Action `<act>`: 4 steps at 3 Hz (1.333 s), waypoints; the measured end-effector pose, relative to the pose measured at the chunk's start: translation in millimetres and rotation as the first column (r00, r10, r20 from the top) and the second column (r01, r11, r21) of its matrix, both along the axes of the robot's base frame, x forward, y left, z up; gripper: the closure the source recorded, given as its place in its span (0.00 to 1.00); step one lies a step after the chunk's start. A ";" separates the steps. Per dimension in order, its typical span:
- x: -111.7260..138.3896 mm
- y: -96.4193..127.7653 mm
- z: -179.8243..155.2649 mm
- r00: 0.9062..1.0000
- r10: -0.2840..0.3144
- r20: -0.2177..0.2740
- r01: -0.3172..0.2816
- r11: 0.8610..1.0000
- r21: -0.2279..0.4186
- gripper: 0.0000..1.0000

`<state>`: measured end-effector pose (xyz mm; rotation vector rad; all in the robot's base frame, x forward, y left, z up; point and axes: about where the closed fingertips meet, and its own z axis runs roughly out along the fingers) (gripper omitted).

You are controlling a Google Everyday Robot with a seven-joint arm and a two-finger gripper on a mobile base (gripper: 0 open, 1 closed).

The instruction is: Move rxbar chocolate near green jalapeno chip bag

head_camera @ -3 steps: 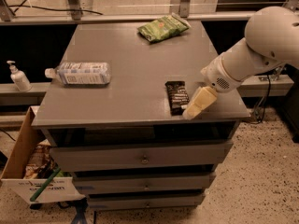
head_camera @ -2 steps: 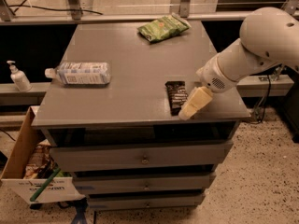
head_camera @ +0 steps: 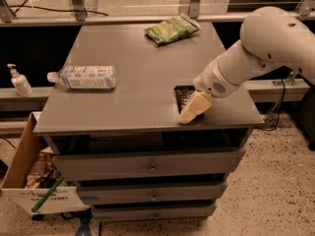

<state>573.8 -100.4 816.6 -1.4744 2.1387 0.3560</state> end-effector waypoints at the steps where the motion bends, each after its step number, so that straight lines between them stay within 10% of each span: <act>1: -1.3 -3.4 0.0 1.000 0.001 0.001 -0.001 1.000 -0.013 0.41; 4: -6.9 -18.2 20.5 0.999 -0.021 0.037 0.022 1.000 -0.022 1.00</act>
Offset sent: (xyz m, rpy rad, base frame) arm -0.0034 -0.0279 0.0055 -0.0383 -0.0135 -0.0376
